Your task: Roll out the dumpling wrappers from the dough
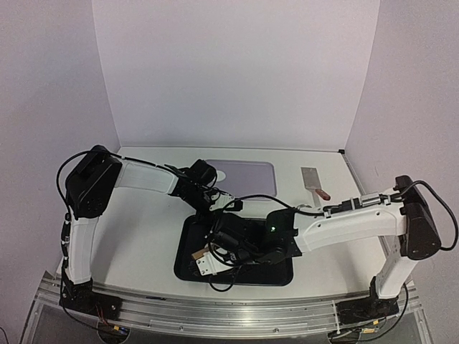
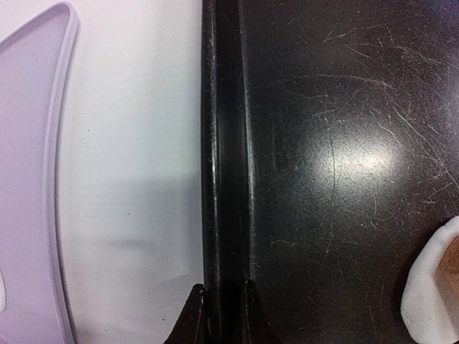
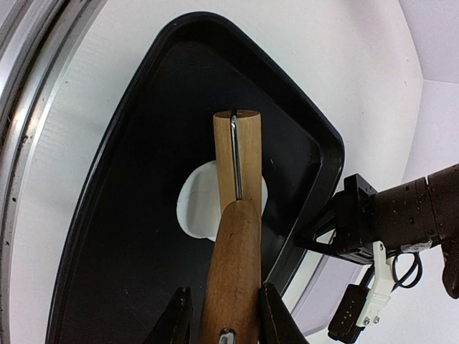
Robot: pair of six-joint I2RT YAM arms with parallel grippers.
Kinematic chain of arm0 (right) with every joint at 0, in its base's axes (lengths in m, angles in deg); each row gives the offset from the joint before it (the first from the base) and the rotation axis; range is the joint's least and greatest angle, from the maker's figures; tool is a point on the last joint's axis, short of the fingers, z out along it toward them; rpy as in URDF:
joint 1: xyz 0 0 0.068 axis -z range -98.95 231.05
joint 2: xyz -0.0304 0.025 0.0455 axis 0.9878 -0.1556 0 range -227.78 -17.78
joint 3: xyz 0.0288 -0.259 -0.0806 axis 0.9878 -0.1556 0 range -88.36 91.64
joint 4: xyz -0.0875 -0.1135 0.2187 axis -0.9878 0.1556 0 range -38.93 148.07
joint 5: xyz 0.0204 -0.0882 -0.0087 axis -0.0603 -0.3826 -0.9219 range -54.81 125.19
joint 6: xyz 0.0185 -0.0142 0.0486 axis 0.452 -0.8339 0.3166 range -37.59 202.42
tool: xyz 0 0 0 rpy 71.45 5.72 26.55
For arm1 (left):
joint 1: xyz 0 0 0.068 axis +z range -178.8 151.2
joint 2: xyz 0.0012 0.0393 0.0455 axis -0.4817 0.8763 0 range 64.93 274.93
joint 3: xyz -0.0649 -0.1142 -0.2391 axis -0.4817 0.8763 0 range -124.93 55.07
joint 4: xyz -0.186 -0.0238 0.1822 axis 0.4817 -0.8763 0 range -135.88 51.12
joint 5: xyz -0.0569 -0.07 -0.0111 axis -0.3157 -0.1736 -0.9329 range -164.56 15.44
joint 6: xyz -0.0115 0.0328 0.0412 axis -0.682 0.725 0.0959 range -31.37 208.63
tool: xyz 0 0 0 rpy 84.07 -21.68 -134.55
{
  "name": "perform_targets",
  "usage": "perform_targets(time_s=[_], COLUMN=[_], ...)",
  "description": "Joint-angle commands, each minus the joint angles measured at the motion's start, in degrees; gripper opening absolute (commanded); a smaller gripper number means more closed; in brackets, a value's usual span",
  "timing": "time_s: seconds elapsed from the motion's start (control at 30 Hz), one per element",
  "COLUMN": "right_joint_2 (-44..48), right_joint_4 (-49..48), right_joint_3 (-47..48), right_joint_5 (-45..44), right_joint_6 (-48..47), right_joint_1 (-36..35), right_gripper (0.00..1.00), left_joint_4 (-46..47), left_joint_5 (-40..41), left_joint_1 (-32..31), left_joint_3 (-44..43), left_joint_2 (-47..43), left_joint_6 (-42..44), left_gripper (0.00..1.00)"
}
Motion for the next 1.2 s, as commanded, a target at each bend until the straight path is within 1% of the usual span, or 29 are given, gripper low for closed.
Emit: perform_targets(time_s=[0.0,0.13,0.2,0.3,0.4,0.53,0.6,0.73,0.8,0.87,0.97,1.1,1.17], right_joint_2=[-0.9,-6.6,-8.0,-5.4,-2.0,0.1,-1.2,-6.8,-8.7,-8.8,-6.8,-4.4,-4.3], right_joint_4=[10.4,10.4,10.5,11.6,14.8,18.4,18.4,17.2,16.3,16.2,16.3,18.9,20.4], right_joint_3=[-2.6,4.2,5.4,1.8,-2.0,-4.2,-3.2,3.8,5.4,5.5,1.7,-3.9,-4.8], right_joint_5=[2.7,-0.4,-1.5,-0.8,-1.3,-1.3,-1.6,-0.9,-2.4,-2.2,-2.2,-1.8,-1.2], right_joint_6=[0.6,-0.9,-1.8,0.0,3.4,8.2,7.0,4.6,2.9,3.5,6.4,13.1,16.9], right_joint_1=[0.0,2.6,2.8,1.9,-1.3,-3.8,-2.7,1.8,2.4,2.4,0.7,-5.5,-7.4], right_gripper=[0.00,0.00,0.00,0.00,0.00,0.00,0.00,0.00,0.00,0.00,0.00,0.00,0.00], left_joint_4=[1.1,1.1,1.0,1.1,1.4,1.9,1.8,1.7,1.6,1.7,1.8,2.0,2.1], left_joint_5=[5.9,6.0,6.0,5.7,5.4,5.3,5.2,5.6,5.5,5.4,5.0,4.4,4.4], left_joint_1=[0.5,0.6,0.5,0.6,0.8,1.2,1.3,1.3,1.3,1.2,1.3,1.3,1.3], left_joint_3=[-0.6,-0.7,-0.8,-0.8,-0.4,0.2,0.4,0.4,0.2,0.0,-0.1,0.1,0.3], left_joint_2=[1.6,2.0,1.9,1.6,1.4,1.2,1.2,1.3,1.3,1.2,1.1,1.2,1.2], left_joint_6=[3.0,3.3,3.2,3.2,3.0,3.0,3.2,3.5,3.5,3.5,3.2,2.8,2.8], left_gripper=[0.00,0.00,0.00,0.00,0.00,0.00,0.00,0.00,0.00,0.00,0.00,0.00,0.00])
